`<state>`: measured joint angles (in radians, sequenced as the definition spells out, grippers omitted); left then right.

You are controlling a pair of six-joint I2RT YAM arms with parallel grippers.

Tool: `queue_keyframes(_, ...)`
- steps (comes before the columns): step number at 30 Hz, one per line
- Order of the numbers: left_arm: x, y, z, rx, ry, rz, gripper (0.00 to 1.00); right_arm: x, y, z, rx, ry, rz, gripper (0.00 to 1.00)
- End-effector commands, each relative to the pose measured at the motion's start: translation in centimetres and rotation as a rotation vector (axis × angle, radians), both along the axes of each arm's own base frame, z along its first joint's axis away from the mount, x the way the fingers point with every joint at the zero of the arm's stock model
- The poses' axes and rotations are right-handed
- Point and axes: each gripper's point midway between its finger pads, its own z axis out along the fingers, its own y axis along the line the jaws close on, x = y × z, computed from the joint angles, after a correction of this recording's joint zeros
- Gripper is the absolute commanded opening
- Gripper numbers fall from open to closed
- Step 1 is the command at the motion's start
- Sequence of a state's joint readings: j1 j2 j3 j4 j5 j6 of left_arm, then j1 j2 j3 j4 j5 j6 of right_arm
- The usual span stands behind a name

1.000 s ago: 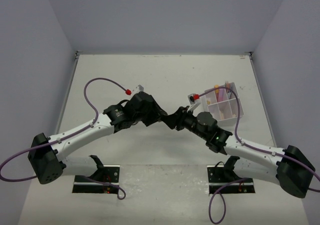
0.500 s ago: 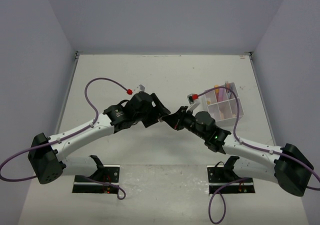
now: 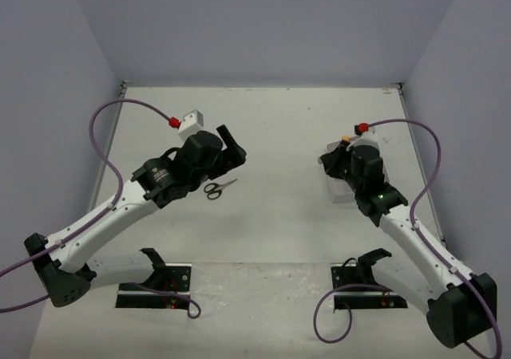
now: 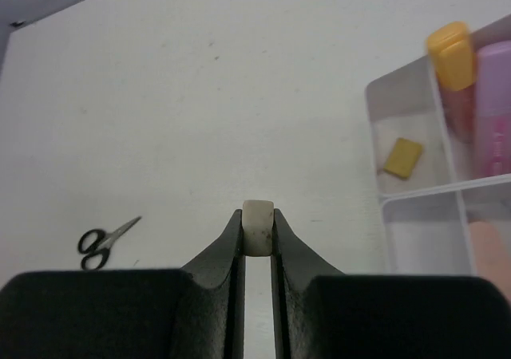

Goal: Sort the stationery into containers
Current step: Place the stationery in the storage box.

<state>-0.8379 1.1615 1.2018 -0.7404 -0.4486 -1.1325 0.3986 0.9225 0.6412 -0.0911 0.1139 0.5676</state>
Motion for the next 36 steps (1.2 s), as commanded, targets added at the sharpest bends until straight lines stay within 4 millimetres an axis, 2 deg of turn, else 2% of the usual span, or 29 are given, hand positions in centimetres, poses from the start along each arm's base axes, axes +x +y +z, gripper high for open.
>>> queue_keyframes(1, -0.6, 4.0, 0.5, 0.231, -0.102, -0.064, 1.00, 2.1, -5.7, 0.0, -0.275, 0.076, -0.115, 0.00)
queue_keyframes(3, -1.1, 4.1, 0.1, 0.302, -0.106, -0.153, 1.00, 3.4, -7.8, -0.1, -0.367, 0.099, -0.174, 0.00)
queue_keyframes(5, -1.6, 4.7, -0.3, 0.378, -0.095, -0.214, 1.00, 4.4, -8.5, -0.2, -0.407, 0.113, -0.185, 0.00)
queue_keyframes(9, -2.6, 7.2, -1.1, 0.496, -0.091, -0.236, 1.00, 5.8, -8.8, -0.6, -0.468, 0.142, -0.184, 0.00)
queue_keyframes(13, -2.9, 8.7, -1.8, 0.501, -0.147, -0.201, 1.00, 6.4, -9.0, -2.0, -0.512, 0.185, -0.167, 0.00)
queue_keyframes(18, -3.1, 9.8, -5.3, 0.532, -0.135, -0.165, 1.00, 6.4, -7.9, -2.6, -0.499, 0.194, -0.099, 0.00)
queue_keyframes(20, -3.0, 9.9, -6.1, 0.545, -0.113, -0.159, 1.00, 6.4, -7.7, -3.2, -0.501, 0.209, -0.084, 0.00)
queue_keyframes(24, -3.0, 9.7, -6.5, 0.558, -0.097, -0.166, 1.00, 6.7, -7.9, -4.2, -0.518, 0.236, -0.082, 0.00)
queue_keyframes(36, -3.2, 9.3, -6.8, 0.526, -0.110, -0.191, 1.00, 6.8, -7.5, -3.5, -0.494, 0.210, -0.073, 0.00)
